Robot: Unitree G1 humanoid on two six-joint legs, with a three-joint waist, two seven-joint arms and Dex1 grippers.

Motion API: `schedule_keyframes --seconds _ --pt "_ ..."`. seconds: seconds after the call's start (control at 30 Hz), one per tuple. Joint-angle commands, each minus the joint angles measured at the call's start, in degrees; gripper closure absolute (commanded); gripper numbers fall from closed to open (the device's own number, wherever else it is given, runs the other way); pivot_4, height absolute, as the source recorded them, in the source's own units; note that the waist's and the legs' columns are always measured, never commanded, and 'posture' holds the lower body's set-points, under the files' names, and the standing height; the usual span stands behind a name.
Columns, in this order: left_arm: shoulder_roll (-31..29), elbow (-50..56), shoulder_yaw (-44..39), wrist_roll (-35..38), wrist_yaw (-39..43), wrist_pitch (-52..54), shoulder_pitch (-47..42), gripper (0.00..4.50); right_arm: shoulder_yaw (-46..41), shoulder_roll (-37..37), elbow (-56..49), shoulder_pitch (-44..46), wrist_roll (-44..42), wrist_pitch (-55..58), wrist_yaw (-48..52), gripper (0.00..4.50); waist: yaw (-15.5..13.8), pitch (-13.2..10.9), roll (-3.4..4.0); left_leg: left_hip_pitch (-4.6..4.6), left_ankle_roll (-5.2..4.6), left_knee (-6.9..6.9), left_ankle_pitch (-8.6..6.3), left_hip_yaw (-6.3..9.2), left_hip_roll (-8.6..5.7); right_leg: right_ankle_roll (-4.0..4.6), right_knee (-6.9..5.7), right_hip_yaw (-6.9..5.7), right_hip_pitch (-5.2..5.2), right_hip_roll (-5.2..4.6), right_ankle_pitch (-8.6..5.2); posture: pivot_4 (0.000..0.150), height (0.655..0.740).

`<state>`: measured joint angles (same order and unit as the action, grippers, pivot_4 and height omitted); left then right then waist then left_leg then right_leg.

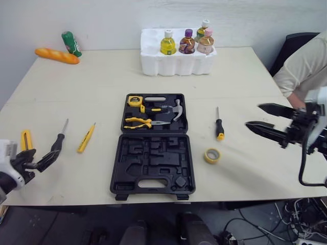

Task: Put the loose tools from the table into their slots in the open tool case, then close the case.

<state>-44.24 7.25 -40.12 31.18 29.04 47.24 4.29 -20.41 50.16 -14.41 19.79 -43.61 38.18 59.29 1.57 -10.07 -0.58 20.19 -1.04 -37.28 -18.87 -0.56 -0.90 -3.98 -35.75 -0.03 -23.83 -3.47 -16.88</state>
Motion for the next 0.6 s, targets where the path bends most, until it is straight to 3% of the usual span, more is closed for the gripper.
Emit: schedule_keyframes --seconds 0.03,0.3,0.5,0.6 --pt "-2.6 -3.3 2.3 -1.4 -3.1 3.6 -5.0 0.02 4.1 -0.4 -7.6 3.4 -5.2 1.9 2.0 0.07 -0.2 0.0 -0.04 0.03 0.00 0.00 0.00 0.01 0.00 0.00 0.00 -0.02 -0.02 0.00 0.00 0.150 0.7367" --pt "-5.2 -17.1 10.1 -6.0 -3.2 3.8 -14.1 0.02 13.3 -3.8 -10.6 12.7 -5.4 2.6 0.5 0.07 -0.2 0.0 -0.10 0.19 0.00 0.01 -0.02 0.10 -0.02 -0.01 0.20 -0.12 -0.08 -0.03 0.00 0.150 0.7367" --pt "-3.6 -25.6 15.6 -8.9 -2.4 -0.1 -20.3 0.02 15.5 -4.9 -11.9 11.4 -5.2 2.8 0.9 0.07 -0.6 0.0 -0.11 0.26 0.08 0.01 0.03 0.14 -0.02 0.00 0.11 -0.18 -0.19 -0.04 0.00 0.150 0.7367" --pt "-3.5 -25.8 17.3 -9.6 -1.1 -0.3 -20.0 0.88 15.5 -5.6 -11.7 13.4 -6.3 3.8 -0.3 0.00 -0.8 0.0 -0.09 0.24 0.09 0.02 0.05 0.13 -0.02 0.00 0.06 -0.16 -0.19 -0.04 0.00 0.150 0.7367"
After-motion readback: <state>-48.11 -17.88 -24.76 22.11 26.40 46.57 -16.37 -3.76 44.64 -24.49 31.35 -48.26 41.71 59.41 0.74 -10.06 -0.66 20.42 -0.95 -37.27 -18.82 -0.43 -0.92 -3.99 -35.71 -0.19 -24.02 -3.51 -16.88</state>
